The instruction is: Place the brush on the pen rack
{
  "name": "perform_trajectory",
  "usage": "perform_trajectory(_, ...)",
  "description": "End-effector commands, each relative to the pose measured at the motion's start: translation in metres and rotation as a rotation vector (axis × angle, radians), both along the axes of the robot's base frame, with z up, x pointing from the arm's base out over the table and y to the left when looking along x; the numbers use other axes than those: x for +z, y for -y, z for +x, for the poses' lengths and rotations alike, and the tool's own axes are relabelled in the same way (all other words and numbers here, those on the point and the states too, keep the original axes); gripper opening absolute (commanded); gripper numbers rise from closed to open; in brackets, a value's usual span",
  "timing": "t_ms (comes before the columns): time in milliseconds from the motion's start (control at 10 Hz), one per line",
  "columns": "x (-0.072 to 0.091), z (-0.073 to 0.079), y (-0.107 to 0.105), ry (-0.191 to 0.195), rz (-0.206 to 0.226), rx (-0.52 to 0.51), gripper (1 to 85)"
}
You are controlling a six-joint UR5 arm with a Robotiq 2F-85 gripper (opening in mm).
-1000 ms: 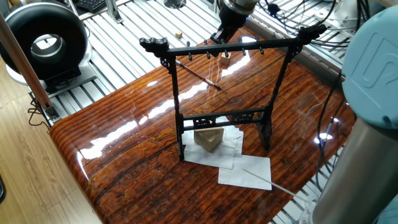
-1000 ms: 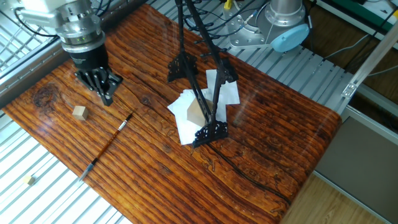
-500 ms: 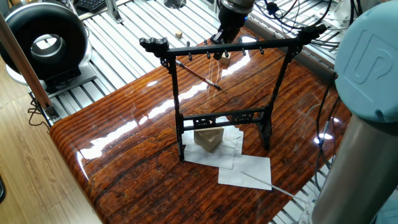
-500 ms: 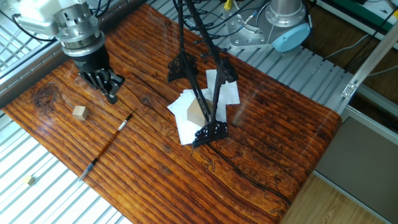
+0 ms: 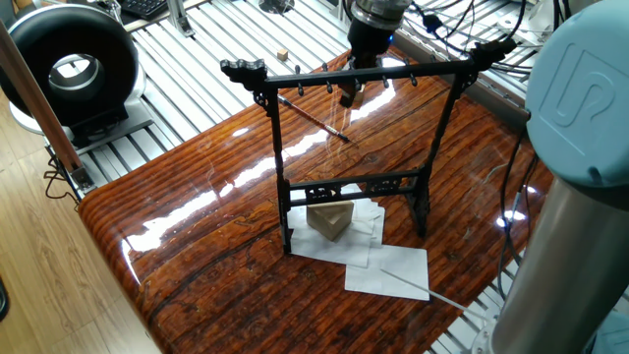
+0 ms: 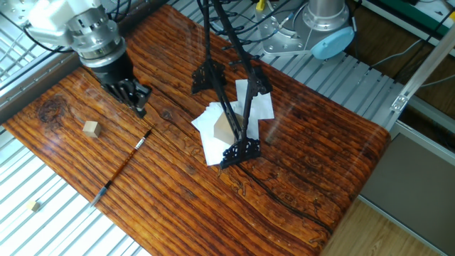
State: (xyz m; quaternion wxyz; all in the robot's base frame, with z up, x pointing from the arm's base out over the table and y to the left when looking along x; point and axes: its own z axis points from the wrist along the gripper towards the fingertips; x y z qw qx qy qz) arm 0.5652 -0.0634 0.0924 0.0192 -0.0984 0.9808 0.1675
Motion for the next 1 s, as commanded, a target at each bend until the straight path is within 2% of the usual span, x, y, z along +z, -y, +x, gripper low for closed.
perform_trajectory(0, -0.005, -0.005, -0.005, 0.001, 0.033, 0.023, 1.0)
perform_trajectory(100, -0.008, -0.004, 0.000, 0.005, 0.013, 0.027, 1.0)
perform_trajectory(300, -0.018, -0.001, 0.031, 0.024, -0.107, 0.052, 1.0)
perform_trajectory(400, -0.023, -0.001, 0.035, 0.035, -0.121, 0.049, 1.0)
perform_trajectory(500, -0.028, 0.001, 0.034, 0.051, -0.117, 0.042, 1.0)
perform_trajectory(600, -0.028, 0.001, 0.033, 0.049, -0.112, 0.029, 1.0)
perform_trajectory(800, -0.029, 0.006, 0.041, 0.063, -0.147, 0.013, 1.0)
perform_trajectory(900, -0.029, 0.006, 0.041, 0.062, -0.147, 0.016, 1.0)
